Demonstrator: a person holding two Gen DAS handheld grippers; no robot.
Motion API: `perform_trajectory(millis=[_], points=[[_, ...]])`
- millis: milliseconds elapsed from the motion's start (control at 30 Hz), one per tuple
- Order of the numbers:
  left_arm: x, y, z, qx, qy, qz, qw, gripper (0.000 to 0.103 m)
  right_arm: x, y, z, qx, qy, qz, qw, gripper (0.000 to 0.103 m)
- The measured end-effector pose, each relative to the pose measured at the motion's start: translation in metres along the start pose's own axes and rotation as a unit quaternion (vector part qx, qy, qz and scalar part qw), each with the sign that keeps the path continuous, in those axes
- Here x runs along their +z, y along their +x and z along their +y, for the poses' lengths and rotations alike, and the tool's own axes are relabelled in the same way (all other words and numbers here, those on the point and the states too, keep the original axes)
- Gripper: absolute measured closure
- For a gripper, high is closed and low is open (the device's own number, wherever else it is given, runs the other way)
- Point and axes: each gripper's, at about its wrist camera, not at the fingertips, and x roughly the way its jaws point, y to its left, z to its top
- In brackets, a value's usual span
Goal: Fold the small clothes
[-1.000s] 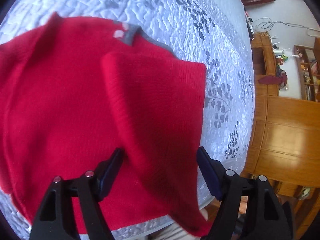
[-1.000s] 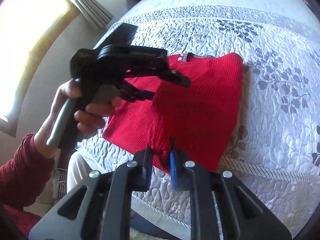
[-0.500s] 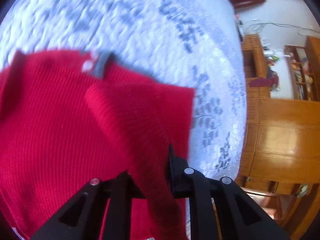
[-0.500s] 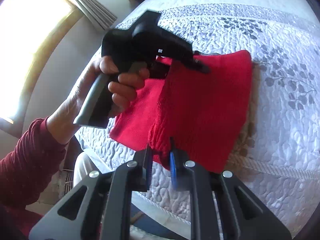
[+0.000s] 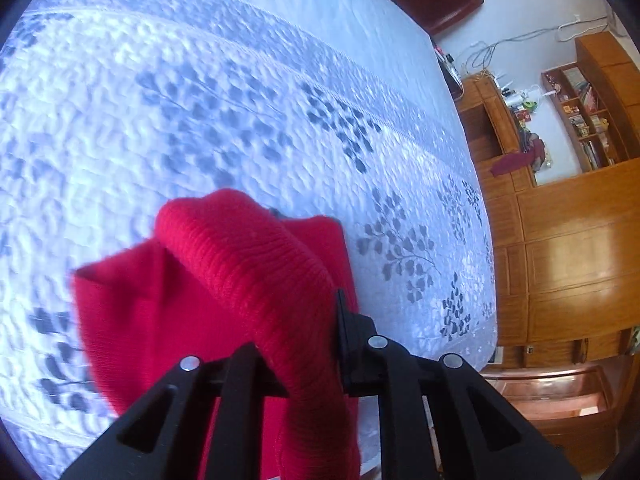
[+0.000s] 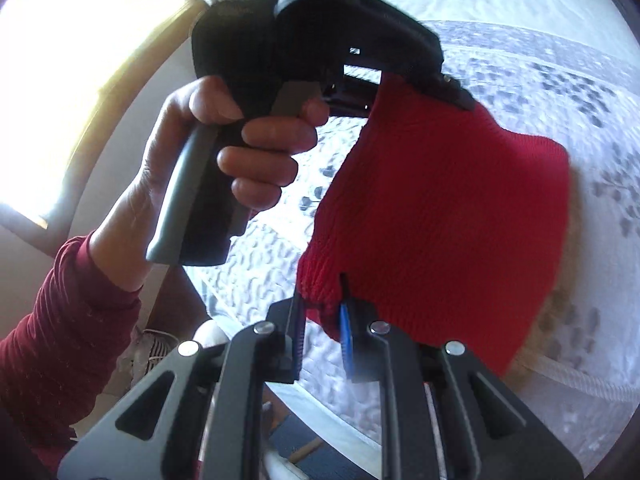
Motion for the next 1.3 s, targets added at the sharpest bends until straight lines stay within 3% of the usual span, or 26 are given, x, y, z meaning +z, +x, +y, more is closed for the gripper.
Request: perform_trajectory(millis=[167, 433, 667, 767, 900, 1000, 1100, 1167, 1300], points=[[-0.003, -0.015, 0.040, 0.016, 0.003, -0.003, 0.9999, 0.090, 0.005, 0.039, 0.022, -0.018, -0.023, 0.030, 0.999, 0.089], [-0.023, 0.021, 0.103, 0.040, -0.025, 0.032, 0.9984, 0.090, -0.015, 0.106, 0.020, -0.045, -0.017, 0.096, 0.994, 0.089], [-0.030, 0.028, 0.117, 0.029, -0.022, 0.025, 0.9990, 0.089, -0.024, 0.138, 0.017, -0.070, -0.024, 0.116, 0.990, 0.087], [-0.034, 0.027, 0.119, 0.025, -0.022, 0.020, 0.9992, 0.088, -0.025, 0.129, 0.018, -0.049, -0.015, 0.114, 0.992, 0.074], [-0.039, 0.023, 0.120, 0.022, -0.027, 0.012, 0.9993, 0.087, -0.035, 0.086, -0.002, 0.019, 0.029, 0.094, 0.995, 0.063], [-0.041, 0.021, 0.118, 0.025, -0.022, 0.009, 0.9994, 0.087, -0.050, 0.044, -0.023, -0.019, 0.049, 0.058, 0.997, 0.063], [-0.042, 0.020, 0.117, 0.028, -0.022, 0.004, 0.9993, 0.086, -0.068, 0.009, -0.062, -0.071, 0.120, 0.029, 0.990, 0.056], [-0.044, 0.020, 0.117, 0.029, -0.025, 0.002, 0.9993, 0.085, -0.076, 0.003, -0.083, -0.075, 0.159, 0.025, 0.984, 0.053], [-0.047, 0.020, 0.116, 0.030, -0.033, -0.005, 0.9990, 0.085, -0.088, 0.021, -0.114, -0.050, 0.211, 0.058, 0.974, 0.053]])
